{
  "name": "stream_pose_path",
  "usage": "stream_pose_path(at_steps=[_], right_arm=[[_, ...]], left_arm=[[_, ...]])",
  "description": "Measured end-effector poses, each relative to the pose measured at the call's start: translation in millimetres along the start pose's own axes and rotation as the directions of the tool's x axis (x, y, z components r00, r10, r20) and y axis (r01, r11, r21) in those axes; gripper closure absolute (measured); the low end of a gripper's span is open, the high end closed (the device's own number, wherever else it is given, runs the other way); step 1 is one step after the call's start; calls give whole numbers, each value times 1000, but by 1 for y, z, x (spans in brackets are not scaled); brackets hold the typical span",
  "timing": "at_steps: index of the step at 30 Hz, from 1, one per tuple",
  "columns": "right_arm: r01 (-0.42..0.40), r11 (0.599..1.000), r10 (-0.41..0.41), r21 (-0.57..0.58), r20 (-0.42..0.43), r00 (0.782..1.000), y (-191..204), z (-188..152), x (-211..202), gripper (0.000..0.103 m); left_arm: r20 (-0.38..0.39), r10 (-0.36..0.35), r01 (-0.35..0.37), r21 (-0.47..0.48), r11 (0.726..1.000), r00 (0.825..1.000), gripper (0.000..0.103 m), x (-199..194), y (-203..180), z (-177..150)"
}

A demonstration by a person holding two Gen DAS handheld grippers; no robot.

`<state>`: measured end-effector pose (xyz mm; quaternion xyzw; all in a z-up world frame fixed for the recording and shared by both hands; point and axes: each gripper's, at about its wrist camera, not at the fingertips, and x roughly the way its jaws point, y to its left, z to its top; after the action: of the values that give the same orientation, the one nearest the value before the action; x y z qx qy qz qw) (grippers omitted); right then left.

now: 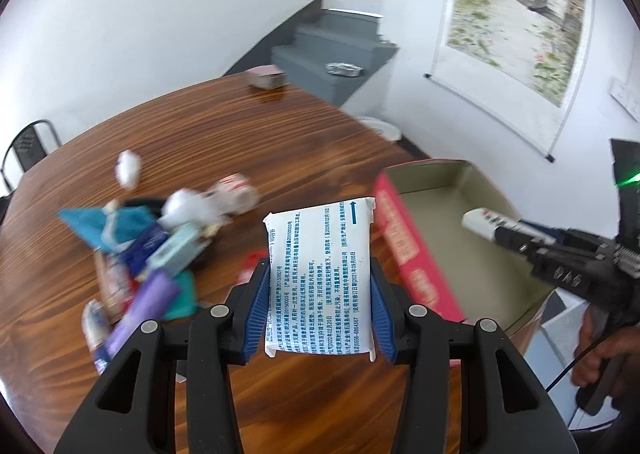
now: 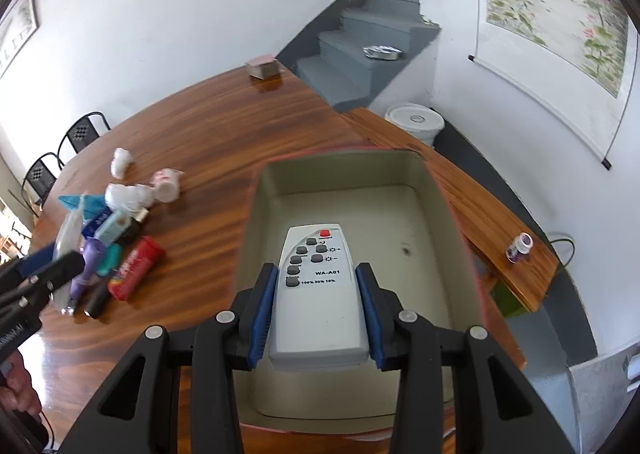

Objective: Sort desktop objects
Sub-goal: 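Carry the box and remote to the red cardboard box and release both, then return both tools to the table clutter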

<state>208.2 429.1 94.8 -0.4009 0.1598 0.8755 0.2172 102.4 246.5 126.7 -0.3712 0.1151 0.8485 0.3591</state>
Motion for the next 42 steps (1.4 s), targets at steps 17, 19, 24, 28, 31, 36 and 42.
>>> stream_pose_path(at_steps=[17,19,24,28,31,36,42], right_arm=[[11,998,-10,58,-14,1000,-56,-6,5,59],[4,996,-2,85,-14,1000,-63,-7,5,43],[13,994,-15,112,10,1000,-69,-6,0,24],[13,994,-14,107,14,1000,-63,-5,0,24],[3,995,-4,102,14,1000,-59,-4,1,24],[-15,996,14,83,18,1000,-47,-3,2,24],[-42,998,41,53,23,999,-28,-1,1,23]], left_arm=[[-100,-234,248,162,955,967,44,46,-108,24],[-115,-257,273,157,949,960,33,48,-112,23],[-91,-242,253,145,957,966,26,44,-110,23],[-92,-213,223,109,969,973,26,44,-100,21],[-90,-190,197,88,976,978,26,41,-90,18],[-75,-146,152,70,986,986,26,32,-75,12],[-57,-73,75,40,996,996,26,20,-56,5]])
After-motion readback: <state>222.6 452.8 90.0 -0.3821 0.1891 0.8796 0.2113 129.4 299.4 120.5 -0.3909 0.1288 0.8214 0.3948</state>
